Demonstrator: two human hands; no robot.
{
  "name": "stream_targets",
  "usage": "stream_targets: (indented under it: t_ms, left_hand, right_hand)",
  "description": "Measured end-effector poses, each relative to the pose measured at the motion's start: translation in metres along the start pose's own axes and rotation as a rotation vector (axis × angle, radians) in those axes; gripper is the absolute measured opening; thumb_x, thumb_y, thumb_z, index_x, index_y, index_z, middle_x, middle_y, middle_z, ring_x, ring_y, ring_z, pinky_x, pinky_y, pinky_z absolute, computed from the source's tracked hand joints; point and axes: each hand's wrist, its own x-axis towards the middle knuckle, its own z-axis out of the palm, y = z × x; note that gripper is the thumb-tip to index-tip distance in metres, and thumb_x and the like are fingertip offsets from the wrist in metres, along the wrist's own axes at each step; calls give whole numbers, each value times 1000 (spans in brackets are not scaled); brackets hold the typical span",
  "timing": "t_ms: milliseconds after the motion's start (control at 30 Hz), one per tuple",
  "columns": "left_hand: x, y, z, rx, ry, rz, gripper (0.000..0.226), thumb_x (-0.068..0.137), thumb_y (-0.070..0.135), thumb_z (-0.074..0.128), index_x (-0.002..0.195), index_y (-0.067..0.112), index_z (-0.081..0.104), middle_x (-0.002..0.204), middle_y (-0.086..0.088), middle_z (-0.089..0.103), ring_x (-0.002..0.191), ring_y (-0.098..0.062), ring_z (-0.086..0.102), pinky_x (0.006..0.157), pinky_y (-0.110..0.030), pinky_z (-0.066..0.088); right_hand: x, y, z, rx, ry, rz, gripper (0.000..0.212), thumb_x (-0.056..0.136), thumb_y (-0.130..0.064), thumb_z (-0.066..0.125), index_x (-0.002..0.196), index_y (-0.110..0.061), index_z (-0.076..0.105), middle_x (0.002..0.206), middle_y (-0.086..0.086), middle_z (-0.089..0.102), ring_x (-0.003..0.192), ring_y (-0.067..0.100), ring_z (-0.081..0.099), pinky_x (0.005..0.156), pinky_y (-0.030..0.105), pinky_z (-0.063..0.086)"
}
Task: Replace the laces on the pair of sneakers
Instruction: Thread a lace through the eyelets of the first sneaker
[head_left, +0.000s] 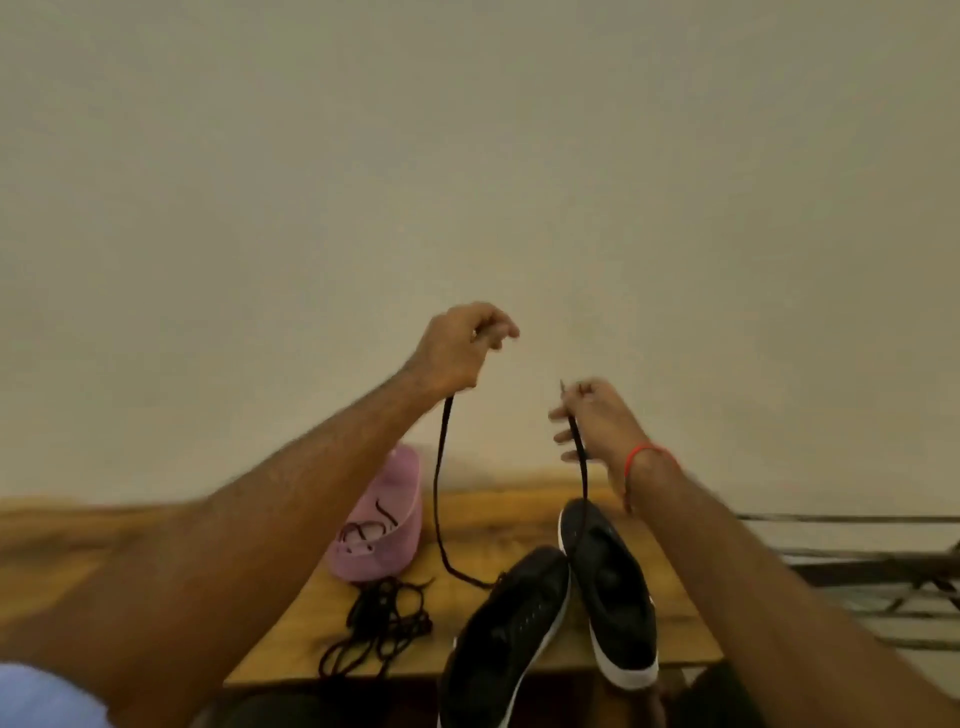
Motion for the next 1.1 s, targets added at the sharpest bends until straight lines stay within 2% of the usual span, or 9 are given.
stream_targets:
  t_ms: [67, 200, 300, 500, 667, 767, 900, 1000, 1100]
  left_hand:
    - [-27, -39, 42, 130, -148, -15, 19, 103, 21, 57, 107, 17, 76, 96, 9, 69, 80, 1, 58, 71, -8, 41]
    - [-91, -117, 118, 310, -508, -173, 23, 98, 31, 62, 101, 9, 69, 97, -2, 69, 94, -21, 63, 80, -31, 46]
    - [-133, -157, 152, 383, -610, -339, 43, 97, 43, 61, 129, 15, 62, 126, -4, 65, 116, -23, 62, 95, -37, 51]
    - [-175, -199, 162, 369, -400, -479, 30, 101, 27, 46, 129, 24, 58, 127, 3, 58, 117, -18, 58, 94, -37, 52]
    - [-190, -213, 162, 323, -279, -550, 47, 102, 34, 43, 148, 30, 37, 150, 10, 37, 127, -16, 51, 83, -31, 44]
    - [-194, -215, 167, 287, -243, -572, 53, 102, 35, 44, 153, 31, 30, 154, 11, 32, 129, -15, 50, 89, -35, 49]
    - [-192, -213, 172, 327, -258, -596, 60, 103, 36, 43, 158, 27, 21, 162, 8, 19, 134, -19, 47, 94, -41, 52]
    - [-191, -213, 173, 343, -268, -614, 60, 104, 35, 39, 159, 24, 17, 165, 8, 13, 135, -22, 47, 95, -45, 52]
    - [-190, -215, 173, 331, -261, -609, 57, 104, 32, 37, 158, 23, 20, 164, 7, 15, 132, -22, 49, 92, -44, 52]
  right_hand:
    - [-8, 69, 10, -191, 12, 105, 17, 104, -27, 43, 101, -14, 53, 86, 7, 61, 75, 24, 56, 68, 33, 43]
    - [-35, 177, 34, -257, -98, 331, 17, 105, -24, 39, 105, -11, 51, 90, 7, 55, 77, 17, 50, 65, 32, 37]
    - [-44, 214, 54, -186, -95, 402, 16, 105, -26, 39, 97, -16, 49, 86, 5, 53, 74, 16, 50, 64, 32, 39]
    - [-16, 227, 76, -171, -147, 290, 17, 104, -23, 47, 102, -10, 58, 105, -1, 61, 97, 16, 58, 92, 37, 46]
    - [14, 227, 81, -208, -88, 176, 16, 103, -12, 43, 105, -18, 58, 85, -3, 67, 76, 8, 64, 66, 20, 50]
    - [25, 231, 80, -377, -195, -6, 24, 102, -12, 43, 114, -27, 57, 95, -1, 62, 85, 9, 59, 72, 15, 46]
    - [41, 235, 83, -796, -423, -257, 36, 103, -21, 46, 137, -31, 54, 128, 1, 45, 115, 18, 45, 105, 31, 40]
    - [50, 236, 80, -981, -445, -331, 28, 104, -28, 46, 126, -28, 63, 129, 1, 48, 116, 22, 42, 104, 37, 40]
    - [54, 234, 72, -873, -248, -204, 22, 104, -24, 43, 113, -19, 63, 111, 4, 58, 105, 25, 55, 90, 44, 49]
